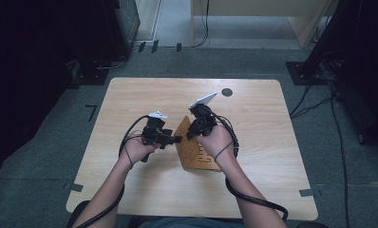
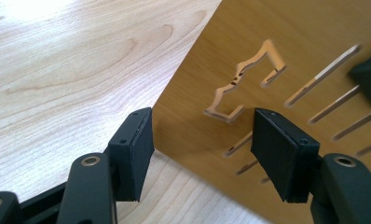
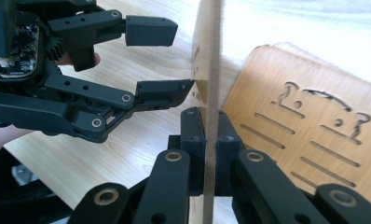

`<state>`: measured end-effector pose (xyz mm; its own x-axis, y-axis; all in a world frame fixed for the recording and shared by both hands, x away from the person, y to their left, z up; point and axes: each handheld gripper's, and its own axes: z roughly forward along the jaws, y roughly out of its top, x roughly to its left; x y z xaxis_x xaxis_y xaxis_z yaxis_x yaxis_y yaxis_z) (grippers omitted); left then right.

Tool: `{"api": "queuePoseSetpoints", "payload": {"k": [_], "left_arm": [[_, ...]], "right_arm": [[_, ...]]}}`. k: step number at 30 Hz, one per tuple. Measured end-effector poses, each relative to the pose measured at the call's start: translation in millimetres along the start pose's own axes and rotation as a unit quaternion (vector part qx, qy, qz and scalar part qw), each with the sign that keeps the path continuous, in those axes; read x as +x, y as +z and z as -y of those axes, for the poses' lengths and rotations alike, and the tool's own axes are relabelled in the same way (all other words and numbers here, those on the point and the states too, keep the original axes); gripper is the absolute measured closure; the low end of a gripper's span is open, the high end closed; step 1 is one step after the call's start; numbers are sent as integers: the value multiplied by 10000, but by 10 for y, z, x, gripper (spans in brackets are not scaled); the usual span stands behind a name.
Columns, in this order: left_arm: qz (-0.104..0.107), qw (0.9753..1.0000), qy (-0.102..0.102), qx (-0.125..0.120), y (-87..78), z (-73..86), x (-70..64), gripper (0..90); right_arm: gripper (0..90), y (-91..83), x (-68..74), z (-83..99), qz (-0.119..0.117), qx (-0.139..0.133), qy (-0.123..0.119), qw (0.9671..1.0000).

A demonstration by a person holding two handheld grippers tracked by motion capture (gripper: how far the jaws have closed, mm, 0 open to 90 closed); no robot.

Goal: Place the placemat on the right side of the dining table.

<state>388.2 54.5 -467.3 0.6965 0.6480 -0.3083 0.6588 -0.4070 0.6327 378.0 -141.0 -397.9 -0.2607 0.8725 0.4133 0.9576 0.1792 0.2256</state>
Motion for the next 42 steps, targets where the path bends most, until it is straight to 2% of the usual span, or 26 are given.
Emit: {"api": "queuePoseSetpoints", "payload": {"k": [5, 10, 14, 25, 30, 42], "left_arm": [[-21, 10000, 65, 63, 20, 7, -14, 382], [-35, 9999, 68, 78, 27, 9, -18, 382], [-69, 9998, 105, 120, 37, 15, -21, 382], [-85, 9999, 123, 80, 27, 11, -19, 382], [-88, 9998, 148, 76, 31, 11, -23, 382], [-96, 9997, 237, 68, 45, 17, -33, 372]], "right_arm": [[878, -30, 44, 2, 197, 12, -138, 9997], [877, -30, 58, -12, 239, 48, -135, 9996], [878, -46, 113, -39, 396, 87, -186, 9990], [877, -175, 176, -53, 517, -42, -302, 9982], [877, -251, 148, -47, 453, -38, -363, 9983], [878, -404, -2, -33, 514, -158, -246, 9982]]}}
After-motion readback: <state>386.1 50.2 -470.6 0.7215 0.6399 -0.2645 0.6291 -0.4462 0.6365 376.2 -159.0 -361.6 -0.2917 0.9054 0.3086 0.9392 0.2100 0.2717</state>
